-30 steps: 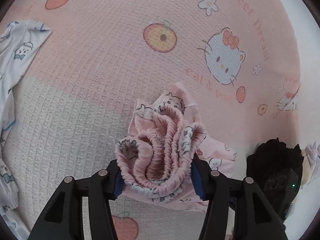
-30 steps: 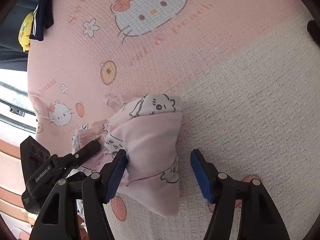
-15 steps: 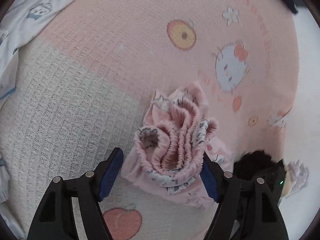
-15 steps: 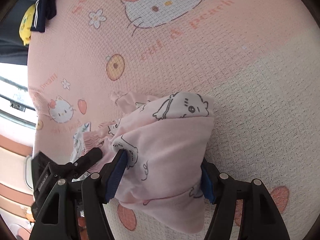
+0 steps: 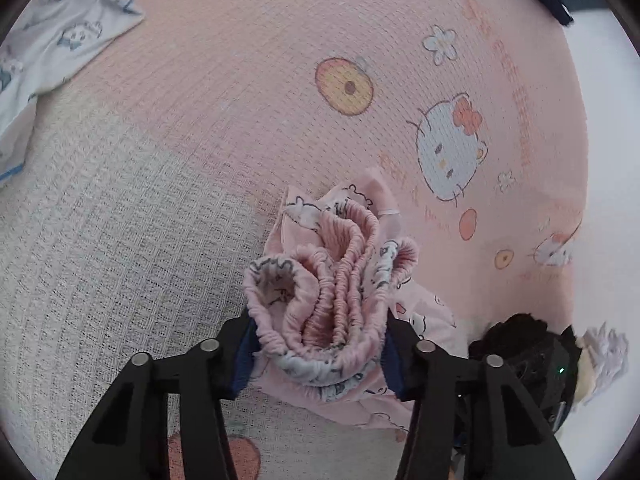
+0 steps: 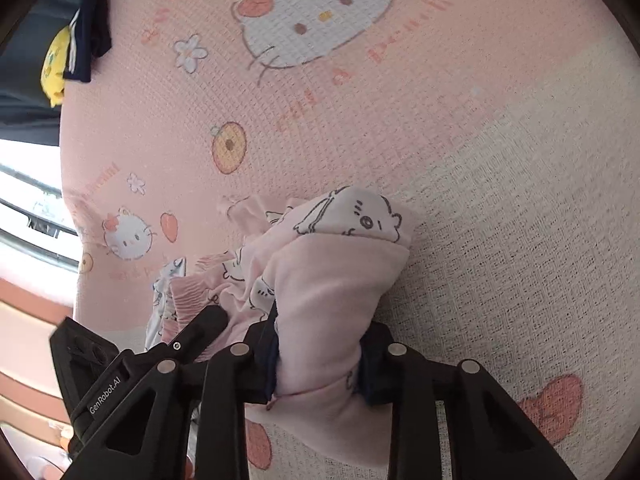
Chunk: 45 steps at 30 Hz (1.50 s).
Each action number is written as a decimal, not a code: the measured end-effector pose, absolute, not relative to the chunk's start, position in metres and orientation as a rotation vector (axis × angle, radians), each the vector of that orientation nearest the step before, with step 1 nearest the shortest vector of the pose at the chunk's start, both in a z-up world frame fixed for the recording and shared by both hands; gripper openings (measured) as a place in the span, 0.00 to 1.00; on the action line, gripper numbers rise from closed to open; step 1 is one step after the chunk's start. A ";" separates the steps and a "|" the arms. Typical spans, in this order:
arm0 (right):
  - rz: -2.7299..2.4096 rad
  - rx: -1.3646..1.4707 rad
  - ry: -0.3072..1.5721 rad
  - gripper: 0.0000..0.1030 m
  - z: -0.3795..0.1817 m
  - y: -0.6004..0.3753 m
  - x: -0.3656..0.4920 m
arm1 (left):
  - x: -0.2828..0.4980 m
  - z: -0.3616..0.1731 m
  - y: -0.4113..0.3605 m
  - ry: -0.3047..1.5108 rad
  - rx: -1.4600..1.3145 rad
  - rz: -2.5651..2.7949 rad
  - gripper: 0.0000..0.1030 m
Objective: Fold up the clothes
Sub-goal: 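Carry the pink bundle with the left gripper toward the black clothes stack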
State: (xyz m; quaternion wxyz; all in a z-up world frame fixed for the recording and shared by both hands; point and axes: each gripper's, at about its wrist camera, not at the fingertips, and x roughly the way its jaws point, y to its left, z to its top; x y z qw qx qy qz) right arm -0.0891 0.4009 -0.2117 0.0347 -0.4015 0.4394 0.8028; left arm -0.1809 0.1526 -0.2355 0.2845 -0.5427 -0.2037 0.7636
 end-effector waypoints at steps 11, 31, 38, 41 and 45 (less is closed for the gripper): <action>2.588 -1.164 1.155 0.25 -0.163 0.401 -0.063 | -0.174 -0.209 0.158 -0.564 -1.389 1.976 0.39; 2.312 -0.739 1.167 0.25 -0.120 0.468 0.118 | -0.087 -0.133 0.311 -0.224 -1.223 1.562 0.39; 2.232 -0.744 1.140 0.25 -0.130 0.485 0.160 | -0.041 -0.136 0.352 -0.153 -1.217 1.457 0.39; 2.210 -0.718 1.181 0.25 -0.139 0.490 0.172 | -0.030 -0.140 0.367 -0.108 -1.212 1.431 0.39; 2.196 -0.714 1.242 0.25 -0.157 0.496 0.173 | -0.026 -0.144 0.377 -0.041 -1.198 1.409 0.39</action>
